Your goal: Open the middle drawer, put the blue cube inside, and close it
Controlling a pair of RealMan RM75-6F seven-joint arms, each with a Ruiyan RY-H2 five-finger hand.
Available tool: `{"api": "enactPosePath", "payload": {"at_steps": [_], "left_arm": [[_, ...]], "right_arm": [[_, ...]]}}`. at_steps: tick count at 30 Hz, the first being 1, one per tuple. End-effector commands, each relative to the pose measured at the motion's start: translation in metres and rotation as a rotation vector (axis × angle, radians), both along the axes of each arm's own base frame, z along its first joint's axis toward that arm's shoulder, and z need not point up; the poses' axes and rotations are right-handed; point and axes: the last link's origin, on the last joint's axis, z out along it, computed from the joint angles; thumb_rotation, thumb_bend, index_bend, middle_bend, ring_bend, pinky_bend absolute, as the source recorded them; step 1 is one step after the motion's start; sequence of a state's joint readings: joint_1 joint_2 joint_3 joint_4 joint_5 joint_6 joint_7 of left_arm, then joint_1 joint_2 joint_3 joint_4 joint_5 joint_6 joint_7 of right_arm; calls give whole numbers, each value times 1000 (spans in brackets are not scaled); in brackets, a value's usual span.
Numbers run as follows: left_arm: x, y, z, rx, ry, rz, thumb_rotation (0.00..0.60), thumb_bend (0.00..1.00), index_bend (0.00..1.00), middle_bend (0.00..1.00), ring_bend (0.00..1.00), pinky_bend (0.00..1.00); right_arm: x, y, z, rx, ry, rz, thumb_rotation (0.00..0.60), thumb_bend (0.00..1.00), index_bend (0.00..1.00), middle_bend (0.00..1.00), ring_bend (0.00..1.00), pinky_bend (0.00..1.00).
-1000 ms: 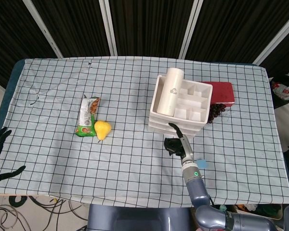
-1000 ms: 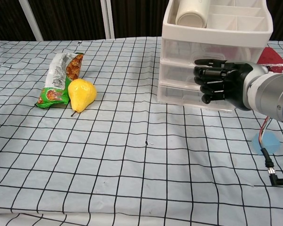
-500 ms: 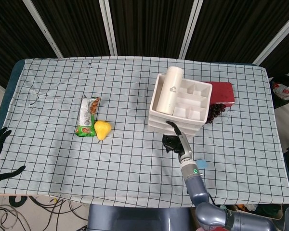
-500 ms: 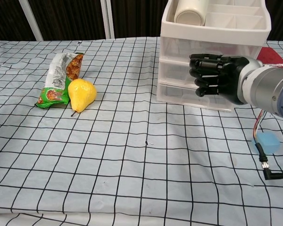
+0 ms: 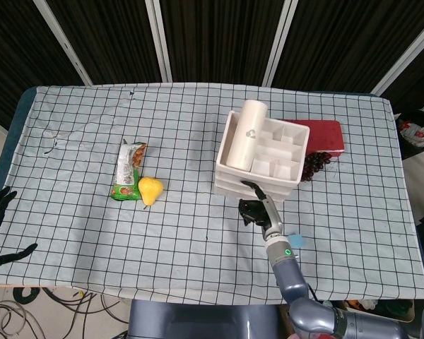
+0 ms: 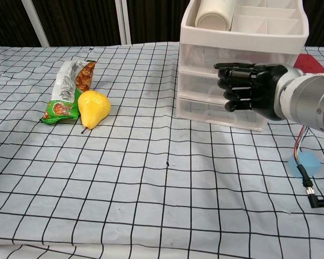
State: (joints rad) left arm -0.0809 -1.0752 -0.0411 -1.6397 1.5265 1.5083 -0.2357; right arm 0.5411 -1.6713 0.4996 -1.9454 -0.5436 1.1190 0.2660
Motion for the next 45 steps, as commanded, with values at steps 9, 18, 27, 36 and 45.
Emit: {"api": "enactPosePath", "payload": {"at_steps": [9,18,27,36,45], "left_arm": [[0,-1,-1,-1,3,0,600,20,0,0,0,0],[0,0,-1,0,4,-1,600,20,0,0,0,0],[0,-1,-1,-1,7,-2,600,21,0,0,0,0],[0,-1,-1,2,12,-3,600,21,0,0,0,0],[0,-2,-1,3,15,-4,600,22,0,0,0,0]], "right_arm": [[-9,22,-2,53,18,20,600,549,277,813,848,765],[-10,38,-2,82,30,65,600,550,113,804,842,765],[-9,58,8,52,144,199,600,549,22,797,839,765],[-2,73,35,-49,253,316,600,549,30,797,839,765],[-15,59,56,-103,366,271,600,549,44,797,839,765]]}}
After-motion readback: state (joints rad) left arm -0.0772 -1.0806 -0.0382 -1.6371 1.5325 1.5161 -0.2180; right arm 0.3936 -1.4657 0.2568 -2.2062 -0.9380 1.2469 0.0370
